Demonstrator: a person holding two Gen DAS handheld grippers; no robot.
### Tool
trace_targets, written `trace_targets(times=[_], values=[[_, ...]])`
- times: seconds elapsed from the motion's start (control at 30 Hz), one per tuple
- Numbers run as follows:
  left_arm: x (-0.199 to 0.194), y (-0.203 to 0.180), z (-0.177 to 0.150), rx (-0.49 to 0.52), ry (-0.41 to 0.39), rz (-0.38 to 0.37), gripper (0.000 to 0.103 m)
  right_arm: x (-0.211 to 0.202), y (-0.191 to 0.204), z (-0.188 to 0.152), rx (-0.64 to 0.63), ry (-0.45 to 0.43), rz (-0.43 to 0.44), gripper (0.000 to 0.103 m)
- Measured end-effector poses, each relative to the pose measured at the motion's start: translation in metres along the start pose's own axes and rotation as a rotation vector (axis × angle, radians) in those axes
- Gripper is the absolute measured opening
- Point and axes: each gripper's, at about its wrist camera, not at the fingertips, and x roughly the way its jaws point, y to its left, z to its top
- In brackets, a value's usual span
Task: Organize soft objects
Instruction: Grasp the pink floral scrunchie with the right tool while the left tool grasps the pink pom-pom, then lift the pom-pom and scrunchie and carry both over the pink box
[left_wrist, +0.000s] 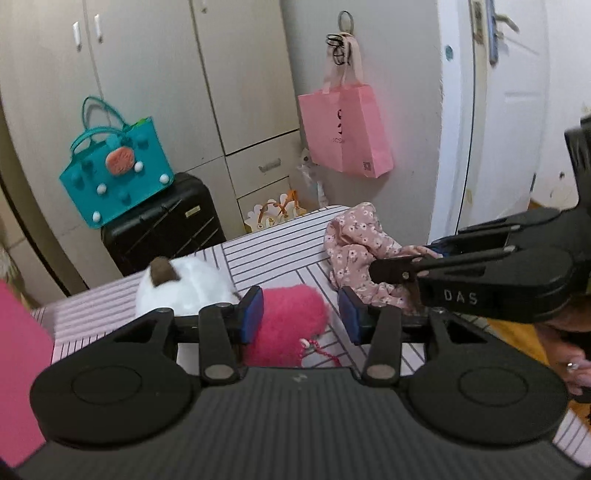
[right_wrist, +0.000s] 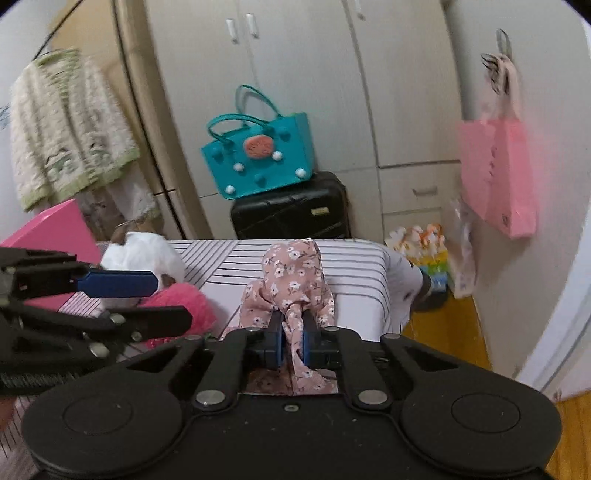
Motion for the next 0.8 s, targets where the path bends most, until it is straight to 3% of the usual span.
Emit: trace_targets(times=[0.3, 0.53, 0.67, 0.8], values=[[0.015, 0.02, -0.001, -0.068, 0.061, -0.042, 0.05, 0.002, 0.0, -0.004, 0.047, 0.004, 0.005, 0.014], [0.018, 0.027, -0.008, -0.118, 0.058, -0.066, 0.054, -0.004, 0.007, -0.006, 0.029, 0.023, 0.023, 0.014], [0.021, 0.016, -0.012, -0.049, 0.072, -0.004, 0.047, -0.006, 0.012, -0.007, 0.009, 0.027, 0.019, 0.015], [0.017, 0.017, -0.014, -0.068, 0.073, -0.003, 0.045, -0.007, 0.014, -0.008, -0.003, 0.037, 0.026, 0.019]])
